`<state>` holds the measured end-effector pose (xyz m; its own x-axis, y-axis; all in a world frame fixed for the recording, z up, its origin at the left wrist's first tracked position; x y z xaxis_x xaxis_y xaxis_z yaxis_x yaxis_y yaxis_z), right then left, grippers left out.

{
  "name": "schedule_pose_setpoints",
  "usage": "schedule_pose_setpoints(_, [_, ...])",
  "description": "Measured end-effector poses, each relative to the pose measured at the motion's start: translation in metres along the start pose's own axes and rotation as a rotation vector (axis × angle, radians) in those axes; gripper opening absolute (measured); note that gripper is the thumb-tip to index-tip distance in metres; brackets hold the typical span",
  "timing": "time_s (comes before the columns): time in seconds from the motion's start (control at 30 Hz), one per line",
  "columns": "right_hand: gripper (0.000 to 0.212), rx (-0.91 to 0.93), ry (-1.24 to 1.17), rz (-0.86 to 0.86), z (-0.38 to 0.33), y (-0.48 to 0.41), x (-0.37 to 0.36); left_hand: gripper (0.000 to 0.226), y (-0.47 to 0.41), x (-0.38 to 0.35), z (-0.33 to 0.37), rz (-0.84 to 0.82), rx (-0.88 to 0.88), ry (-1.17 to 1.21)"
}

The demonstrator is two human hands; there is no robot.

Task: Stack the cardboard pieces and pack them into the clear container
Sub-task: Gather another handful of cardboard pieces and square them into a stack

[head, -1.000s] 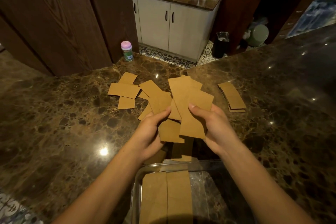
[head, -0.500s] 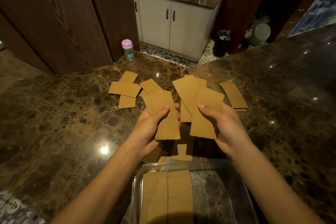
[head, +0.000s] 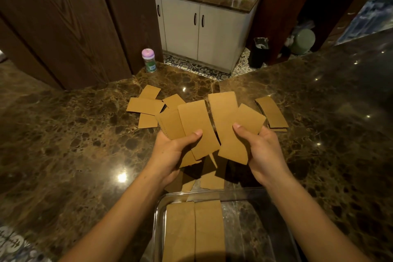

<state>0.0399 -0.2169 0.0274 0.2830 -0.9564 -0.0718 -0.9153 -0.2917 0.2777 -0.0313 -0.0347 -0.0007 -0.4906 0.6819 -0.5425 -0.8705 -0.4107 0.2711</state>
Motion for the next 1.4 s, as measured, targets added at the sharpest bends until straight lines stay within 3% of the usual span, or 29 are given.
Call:
schedule_pose_setpoints(0.2, [0.021,-0.004,-0.096,-0.020,-0.003,-0.001,0.003,0.054,0.000,0.000,0.006,-0.016,-0.066,0.000])
schedule_pose_setpoints(0.53, [0.024,0.030,0.045,-0.180,-0.003,0.008,-0.014,0.051,0.002,-0.005,0.000,-0.036,-0.063,-0.048])
schedule_pose_setpoints(0.73, [0.025,0.079,0.154,-0.237,-0.002,0.012,-0.019,0.023,0.007,-0.015,-0.003,0.016,-0.008,-0.126])
schedule_pose_setpoints(0.87, [0.028,0.066,0.199,-0.284,0.001,0.012,-0.026,0.057,0.011,-0.022,-0.002,-0.011,0.202,0.066])
schedule_pose_setpoints(0.97, [0.028,0.056,0.186,-0.253,0.002,0.010,-0.024,0.073,0.008,-0.018,-0.002,-0.072,0.248,0.193])
schedule_pose_setpoints(1.23, [0.022,0.011,0.142,-0.236,0.000,0.009,-0.016,0.039,0.008,-0.016,0.004,-0.038,0.247,0.159])
schedule_pose_setpoints(1.4, [0.020,0.034,0.083,-0.151,-0.002,0.008,-0.013,0.039,0.007,-0.010,0.002,0.043,0.195,0.152])
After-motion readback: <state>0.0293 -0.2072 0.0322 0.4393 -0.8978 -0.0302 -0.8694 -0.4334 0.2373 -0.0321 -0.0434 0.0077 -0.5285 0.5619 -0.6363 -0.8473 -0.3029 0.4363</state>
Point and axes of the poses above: each hand's wrist, its own y-axis away from the middle knuckle, its own x-axis out of the back of the hand, z = x × y, the point moved 2 cm from there along -y, towards the middle knuckle, and after that the axes turned 11 degrees about y, right-handed, at the moved point
